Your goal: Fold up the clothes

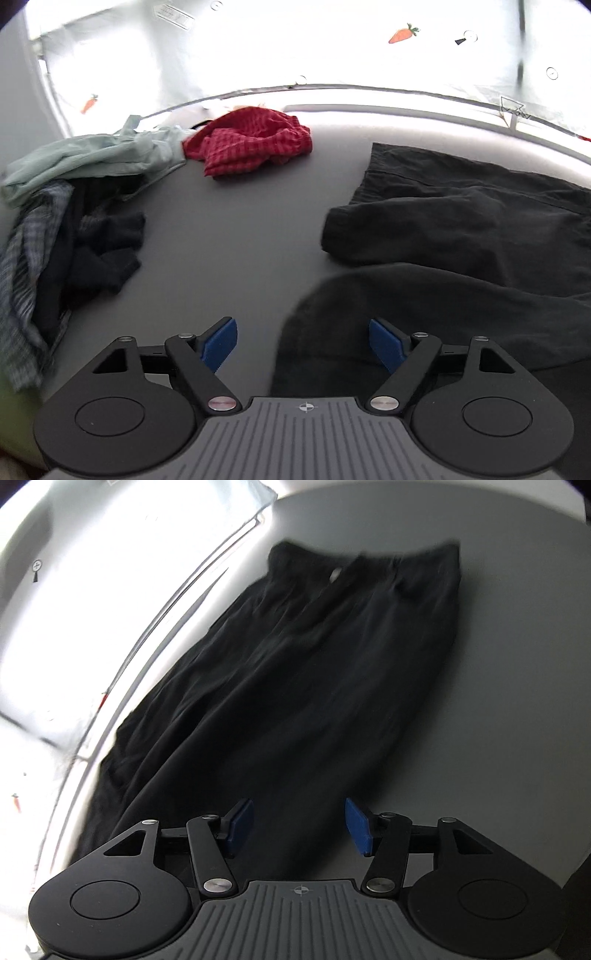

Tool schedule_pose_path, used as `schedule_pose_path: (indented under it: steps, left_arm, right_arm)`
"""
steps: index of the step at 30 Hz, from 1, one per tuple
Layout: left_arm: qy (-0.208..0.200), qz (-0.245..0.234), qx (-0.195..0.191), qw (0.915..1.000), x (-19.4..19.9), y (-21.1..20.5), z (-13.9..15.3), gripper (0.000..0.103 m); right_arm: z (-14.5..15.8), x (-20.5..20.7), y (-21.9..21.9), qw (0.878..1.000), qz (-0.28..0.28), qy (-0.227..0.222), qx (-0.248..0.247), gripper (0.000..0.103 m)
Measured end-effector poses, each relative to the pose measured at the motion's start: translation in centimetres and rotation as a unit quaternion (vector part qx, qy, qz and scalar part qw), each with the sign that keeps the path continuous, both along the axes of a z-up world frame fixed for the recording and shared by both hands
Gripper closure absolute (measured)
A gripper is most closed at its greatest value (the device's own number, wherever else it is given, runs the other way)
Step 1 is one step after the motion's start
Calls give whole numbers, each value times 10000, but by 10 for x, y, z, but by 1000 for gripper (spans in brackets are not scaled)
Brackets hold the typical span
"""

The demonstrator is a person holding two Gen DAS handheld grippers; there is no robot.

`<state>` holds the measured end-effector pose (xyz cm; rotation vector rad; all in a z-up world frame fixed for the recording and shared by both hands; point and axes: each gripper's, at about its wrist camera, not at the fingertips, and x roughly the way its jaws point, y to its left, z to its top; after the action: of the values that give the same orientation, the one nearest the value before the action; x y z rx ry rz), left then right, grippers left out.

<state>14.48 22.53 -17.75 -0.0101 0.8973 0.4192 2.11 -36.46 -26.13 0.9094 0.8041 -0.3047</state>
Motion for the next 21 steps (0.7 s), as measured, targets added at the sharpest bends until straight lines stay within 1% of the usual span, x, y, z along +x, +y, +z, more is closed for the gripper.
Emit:
schedule_pose_path:
  steps: [4,6,8,10,12,13,15,17,18,20,21]
  left_arm:
    - [-163,-464,-376,9981,-8,24,4,21]
    - [-249,-680,-863,9936,-18,35,8,21]
    - [-292,-838,-1414,9860,-25,46,8,21]
    - [-175,-929,-1890,9774,-27,58,1,21]
    - [-8,-831,-2003,9762,-30,72,-11,21]
    - [17,-776,-2210,9722,-30,79,-17,21]
    - [-3,-671,-2874,9555,-27,93,-27,23]
    - [-62,-589,-3401,9385,-23,102,-35,27]
    - [-48,-536,-3469,9364,-20,103,-36,36]
    - [-19,-416,-3468,9370,-15,100,-35,51]
    - [-5,-365,-3501,9360,-14,98,-33,63]
  right_arm:
    - [7,-7,28,9999,146,46,28,33]
    - [13,-13,44,9997,239,65,16,33]
    - [18,-17,56,9995,320,66,14,33]
    - [20,-18,67,9991,410,71,9,33]
    - [21,-16,81,9985,552,67,15,33]
    - [21,-17,88,9981,620,51,-4,30]
    - [24,-13,101,9970,691,105,-330,30]
    - [27,-12,107,9960,718,152,-500,29]
    - [28,-12,111,9955,717,182,-591,28]
    - [29,-13,114,9955,688,213,-608,28]
    - [29,-14,113,9961,651,228,-551,28]
